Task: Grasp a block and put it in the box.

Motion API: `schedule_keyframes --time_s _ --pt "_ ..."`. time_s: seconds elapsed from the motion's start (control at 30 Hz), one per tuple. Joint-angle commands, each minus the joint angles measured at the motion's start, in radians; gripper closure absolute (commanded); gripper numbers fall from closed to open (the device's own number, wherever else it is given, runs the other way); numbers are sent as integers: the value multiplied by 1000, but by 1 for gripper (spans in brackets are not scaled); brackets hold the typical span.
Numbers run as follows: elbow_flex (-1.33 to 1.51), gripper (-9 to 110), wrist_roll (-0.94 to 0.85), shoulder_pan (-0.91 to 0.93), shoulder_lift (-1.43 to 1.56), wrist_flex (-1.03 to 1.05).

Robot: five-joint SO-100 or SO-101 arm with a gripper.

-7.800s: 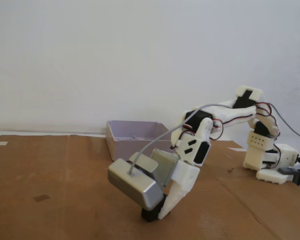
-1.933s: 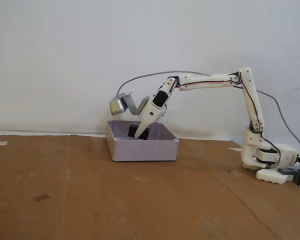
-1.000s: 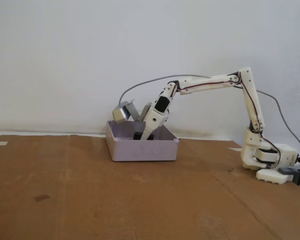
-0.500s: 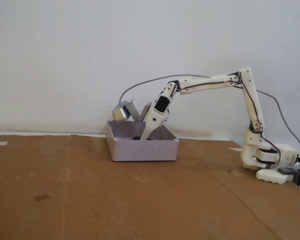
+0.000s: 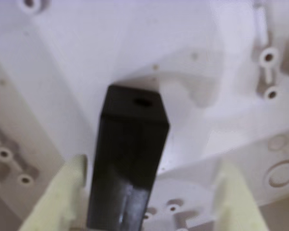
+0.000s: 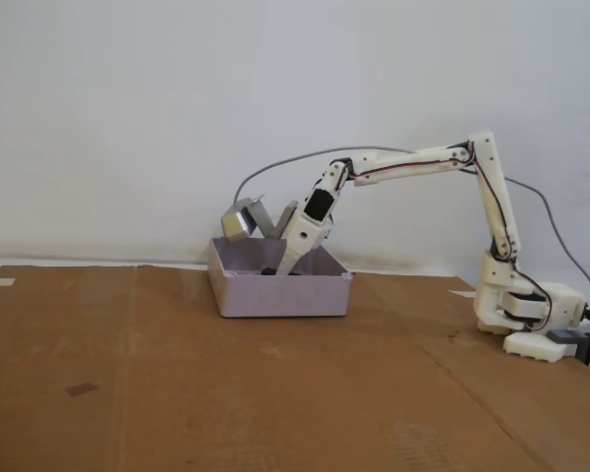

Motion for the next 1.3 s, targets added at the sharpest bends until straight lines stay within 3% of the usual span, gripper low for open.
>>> schedule_keyframes --time_s 0.0,1.27 --pt "-48 69 -3 -9 186 -43" --pt "-607 69 -14 -175 186 -28"
